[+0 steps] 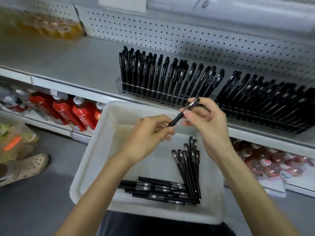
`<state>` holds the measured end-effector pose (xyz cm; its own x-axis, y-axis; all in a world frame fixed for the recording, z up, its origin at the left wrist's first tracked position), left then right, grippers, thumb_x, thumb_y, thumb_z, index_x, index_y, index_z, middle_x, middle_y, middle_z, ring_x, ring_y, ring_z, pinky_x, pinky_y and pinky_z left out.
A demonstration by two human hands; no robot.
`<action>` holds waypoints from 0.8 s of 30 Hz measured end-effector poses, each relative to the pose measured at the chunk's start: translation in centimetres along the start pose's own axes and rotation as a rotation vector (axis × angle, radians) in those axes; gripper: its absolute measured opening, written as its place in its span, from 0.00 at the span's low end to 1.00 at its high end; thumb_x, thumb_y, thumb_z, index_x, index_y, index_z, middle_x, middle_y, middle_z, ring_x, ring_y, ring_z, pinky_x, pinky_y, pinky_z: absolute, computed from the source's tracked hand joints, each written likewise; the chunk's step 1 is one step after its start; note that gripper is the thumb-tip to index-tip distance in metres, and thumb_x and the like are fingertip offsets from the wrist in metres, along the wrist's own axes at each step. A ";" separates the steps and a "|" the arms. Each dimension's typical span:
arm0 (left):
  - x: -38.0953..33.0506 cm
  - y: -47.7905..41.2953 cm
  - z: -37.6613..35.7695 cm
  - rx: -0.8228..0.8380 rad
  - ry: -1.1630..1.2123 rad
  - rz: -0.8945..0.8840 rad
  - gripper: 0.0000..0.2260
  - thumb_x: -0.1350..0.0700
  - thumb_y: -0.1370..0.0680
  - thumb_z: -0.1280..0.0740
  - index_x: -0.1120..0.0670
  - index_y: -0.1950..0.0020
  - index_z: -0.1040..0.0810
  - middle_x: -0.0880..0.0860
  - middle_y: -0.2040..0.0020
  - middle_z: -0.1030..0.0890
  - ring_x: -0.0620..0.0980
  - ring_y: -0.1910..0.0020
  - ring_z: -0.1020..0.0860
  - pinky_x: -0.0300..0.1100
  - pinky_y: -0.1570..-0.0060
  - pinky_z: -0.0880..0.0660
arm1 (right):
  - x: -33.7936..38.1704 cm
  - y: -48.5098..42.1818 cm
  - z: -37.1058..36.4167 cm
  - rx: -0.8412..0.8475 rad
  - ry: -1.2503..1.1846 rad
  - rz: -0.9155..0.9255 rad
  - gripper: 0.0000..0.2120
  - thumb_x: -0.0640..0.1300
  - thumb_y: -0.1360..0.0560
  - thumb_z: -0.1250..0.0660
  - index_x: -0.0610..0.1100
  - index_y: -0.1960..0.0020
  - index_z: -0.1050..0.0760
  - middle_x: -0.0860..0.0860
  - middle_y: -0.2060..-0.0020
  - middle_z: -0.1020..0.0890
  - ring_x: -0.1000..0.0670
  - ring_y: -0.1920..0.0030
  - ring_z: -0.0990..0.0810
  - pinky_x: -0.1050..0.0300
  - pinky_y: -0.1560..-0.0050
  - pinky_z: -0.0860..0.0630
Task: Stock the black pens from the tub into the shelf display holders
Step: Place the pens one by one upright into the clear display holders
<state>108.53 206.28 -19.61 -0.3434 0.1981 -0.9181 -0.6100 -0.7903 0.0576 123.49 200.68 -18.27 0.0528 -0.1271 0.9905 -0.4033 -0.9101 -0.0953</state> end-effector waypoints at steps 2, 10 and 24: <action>-0.3 -0.7 -0.2 -0.048 -0.036 -0.035 0.04 0.56 0.23 0.33 0.51 0.50 0.19 0.47 0.57 0.16 0.41 0.58 0.18 0.43 0.51 0.22 | 0.7 -0.7 0.1 -0.037 0.034 0.063 0.17 0.33 0.28 0.31 0.47 0.43 0.28 0.41 0.59 0.19 0.48 0.56 0.17 0.59 0.58 0.21; -0.2 -3.5 0.8 -0.129 -0.741 -0.209 0.22 0.44 0.19 0.46 0.49 0.27 0.35 0.46 0.28 0.33 0.45 0.31 0.35 0.37 0.36 0.39 | 3.8 -5.1 2.4 -0.319 0.337 0.387 0.20 0.36 0.27 0.30 0.55 0.45 0.33 0.56 0.57 0.20 0.55 0.55 0.19 0.48 0.50 0.20; 2.3 -6.0 -1.0 -0.106 -1.024 -0.296 0.27 0.43 0.21 0.49 0.59 0.32 0.29 0.56 0.36 0.23 0.52 0.37 0.25 0.47 0.35 0.37 | 1.4 -7.5 0.7 -0.229 0.797 0.484 0.19 0.41 0.26 0.31 0.40 0.37 0.29 0.47 0.51 0.20 0.53 0.52 0.22 0.66 0.50 0.28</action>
<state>112.10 210.89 -22.41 -0.6577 0.7435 -0.1211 -0.7191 -0.6676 -0.1930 127.26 207.02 -16.22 -0.7687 -0.0865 0.6337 -0.3918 -0.7194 -0.5735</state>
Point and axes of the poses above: each hand's wrist, its own y-axis away from the middle knuckle, its own z-axis out of the back of the hand, x = y × z, the point moved 2 cm from there along -y, towards the middle knuckle
